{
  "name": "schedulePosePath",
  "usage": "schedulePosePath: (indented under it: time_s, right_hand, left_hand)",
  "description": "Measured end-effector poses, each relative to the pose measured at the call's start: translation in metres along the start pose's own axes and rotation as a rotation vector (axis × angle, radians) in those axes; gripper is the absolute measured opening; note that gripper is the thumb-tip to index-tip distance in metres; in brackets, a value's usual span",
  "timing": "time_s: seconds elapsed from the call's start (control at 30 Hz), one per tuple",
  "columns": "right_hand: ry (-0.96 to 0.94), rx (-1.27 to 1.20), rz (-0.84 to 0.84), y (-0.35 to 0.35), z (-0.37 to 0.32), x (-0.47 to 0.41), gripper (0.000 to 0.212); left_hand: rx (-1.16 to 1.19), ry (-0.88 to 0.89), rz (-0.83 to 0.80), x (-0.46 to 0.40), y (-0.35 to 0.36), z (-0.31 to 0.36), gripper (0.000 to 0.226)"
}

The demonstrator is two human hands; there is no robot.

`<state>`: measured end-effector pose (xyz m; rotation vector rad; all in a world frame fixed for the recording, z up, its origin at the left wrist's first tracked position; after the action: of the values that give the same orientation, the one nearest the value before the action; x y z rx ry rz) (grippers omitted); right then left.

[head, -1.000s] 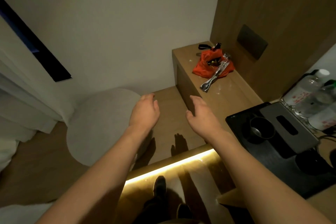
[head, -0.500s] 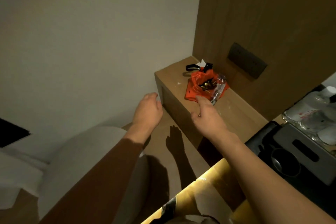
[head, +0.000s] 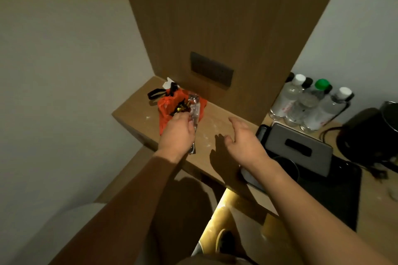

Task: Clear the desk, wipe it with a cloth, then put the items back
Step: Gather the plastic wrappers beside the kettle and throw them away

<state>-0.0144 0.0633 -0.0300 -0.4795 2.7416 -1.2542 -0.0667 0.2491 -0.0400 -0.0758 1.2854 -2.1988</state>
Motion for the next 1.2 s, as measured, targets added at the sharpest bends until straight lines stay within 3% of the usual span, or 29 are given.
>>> schedulePosePath:
  time_s: [0.37,0.83,1.2]
  right_hand:
    - [0.309,0.015,0.258,-0.097,0.142,0.011,0.063]
    - [0.590,-0.010,0.470,-0.136,0.207,0.056,0.059]
    - [0.718,-0.038,0.464,-0.191,0.284,0.115,0.063]
  left_hand:
    - [0.016,0.251,-0.266,0.001,0.117,0.155,0.043]
    - [0.086,0.512,-0.487,0.011,0.192,0.228,0.040]
    - [0.093,0.546,-0.536,0.084,0.218,0.311,0.036]
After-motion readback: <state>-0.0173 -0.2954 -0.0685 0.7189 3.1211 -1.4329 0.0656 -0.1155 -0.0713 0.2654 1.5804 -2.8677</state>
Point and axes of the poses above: each hand's wrist, its own x-axis away from the middle knuckle, its own y-axis out of the palm, z = x × y, the point moved 2 cm from there along -x, towards the middle knuckle, and after that the axes turned 14 degrees about z, right-handed, at the moved point
